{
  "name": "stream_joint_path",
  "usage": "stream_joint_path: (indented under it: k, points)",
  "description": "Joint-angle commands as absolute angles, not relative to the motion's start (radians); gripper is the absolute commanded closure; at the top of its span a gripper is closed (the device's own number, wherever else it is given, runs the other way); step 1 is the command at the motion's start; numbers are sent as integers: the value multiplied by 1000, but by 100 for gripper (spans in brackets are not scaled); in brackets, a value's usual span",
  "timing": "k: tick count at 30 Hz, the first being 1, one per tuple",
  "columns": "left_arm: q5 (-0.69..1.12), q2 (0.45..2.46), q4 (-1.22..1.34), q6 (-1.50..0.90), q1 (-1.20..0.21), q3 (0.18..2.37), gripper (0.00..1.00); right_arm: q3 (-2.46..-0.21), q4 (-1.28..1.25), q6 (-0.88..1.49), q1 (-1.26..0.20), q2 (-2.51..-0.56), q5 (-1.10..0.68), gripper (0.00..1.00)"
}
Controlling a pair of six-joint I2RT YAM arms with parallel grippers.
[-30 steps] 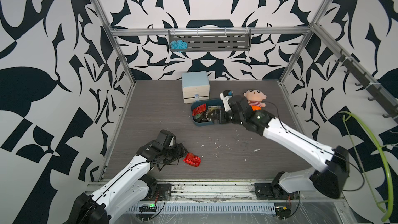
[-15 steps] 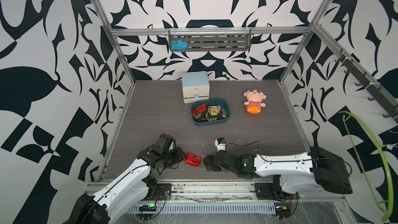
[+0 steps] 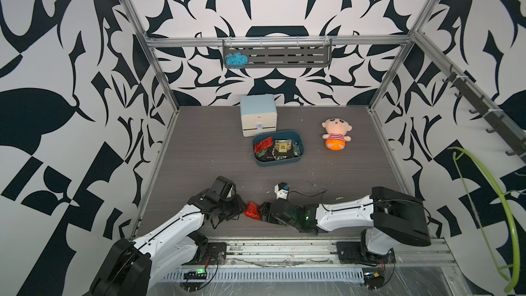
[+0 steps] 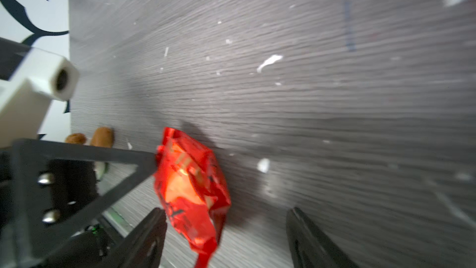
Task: Put the tea bags into the storage box
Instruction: Pick up the tea bag from the center of the board.
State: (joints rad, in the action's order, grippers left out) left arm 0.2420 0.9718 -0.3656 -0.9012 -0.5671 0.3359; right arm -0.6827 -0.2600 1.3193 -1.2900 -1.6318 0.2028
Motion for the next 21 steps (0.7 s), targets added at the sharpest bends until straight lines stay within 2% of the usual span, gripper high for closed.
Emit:
stream_joint_path:
  k: [1,3,6,8,11,15,21]
  points:
    - [229,992,-344,-900,-573,316,61,-746,-333,1337,-1296,-1680,137,25]
    - [227,999,-339,-902,-575,313,64,-764,-341,1340,-1298,-1715,123,28]
    - [229,1003,-333,-904,-579,306,68,-777,-372,1349,-1298,-1759,108,43]
    - [232,999,-333,-902,-581,305,71,-779,-396,1354,-1298,-1783,96,60]
    - [228,982,-344,-901,-583,304,73,-785,-388,1339,-1298,-1785,98,98]
    - [196,903,-384,-905,-583,312,74,-801,-260,1258,-1298,-1715,129,100]
    - [157,727,-454,-903,-583,334,71,-831,47,1057,-1293,-1497,224,100]
